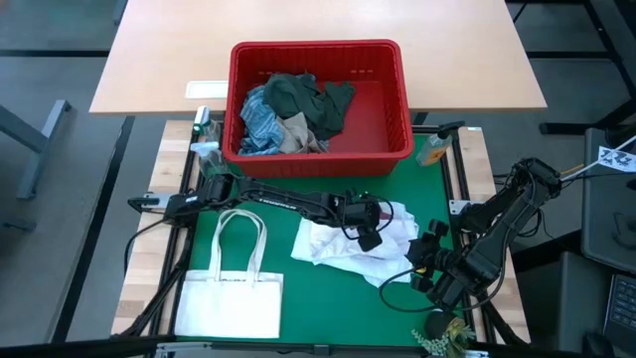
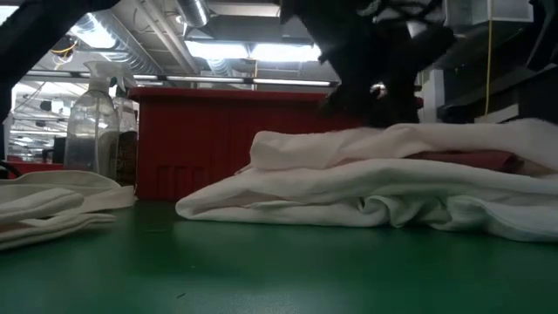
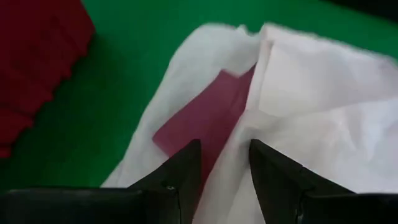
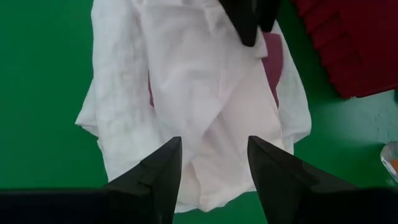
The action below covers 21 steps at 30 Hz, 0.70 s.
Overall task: Fold Laundry from Bin
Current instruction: Fold the white underwear
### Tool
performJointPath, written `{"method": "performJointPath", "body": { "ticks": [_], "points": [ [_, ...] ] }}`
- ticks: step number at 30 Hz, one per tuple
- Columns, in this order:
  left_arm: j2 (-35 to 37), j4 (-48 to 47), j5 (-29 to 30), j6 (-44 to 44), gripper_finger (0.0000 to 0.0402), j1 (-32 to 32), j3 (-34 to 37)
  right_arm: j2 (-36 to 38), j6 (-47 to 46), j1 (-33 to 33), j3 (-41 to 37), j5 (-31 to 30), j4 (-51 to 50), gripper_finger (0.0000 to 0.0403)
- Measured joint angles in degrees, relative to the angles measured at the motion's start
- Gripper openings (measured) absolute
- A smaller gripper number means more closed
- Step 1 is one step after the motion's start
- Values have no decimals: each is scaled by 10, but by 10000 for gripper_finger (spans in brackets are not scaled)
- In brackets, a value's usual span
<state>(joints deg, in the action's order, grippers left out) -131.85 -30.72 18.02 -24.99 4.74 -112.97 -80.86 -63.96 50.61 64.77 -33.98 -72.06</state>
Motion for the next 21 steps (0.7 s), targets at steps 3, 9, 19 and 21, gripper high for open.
{"method": "performJointPath", "body": {
  "ticks": [3, 9, 19, 21],
  "points": [
    [0, 5, -2, -4, 132, -1, 19, 0, 0, 0, 0, 0, 0, 184],
    [0, -3, -11, -1, 132, -1, 14, 0, 0, 0, 0, 0, 0, 184],
    [0, -155, -109, 45, 132, 5, -110, 36, 18, 0, 0, 5, -5, 184],
    [0, -215, -119, 63, 132, 11, -140, 55, 28, 0, 0, -2, -14, 184]
  ]
}}
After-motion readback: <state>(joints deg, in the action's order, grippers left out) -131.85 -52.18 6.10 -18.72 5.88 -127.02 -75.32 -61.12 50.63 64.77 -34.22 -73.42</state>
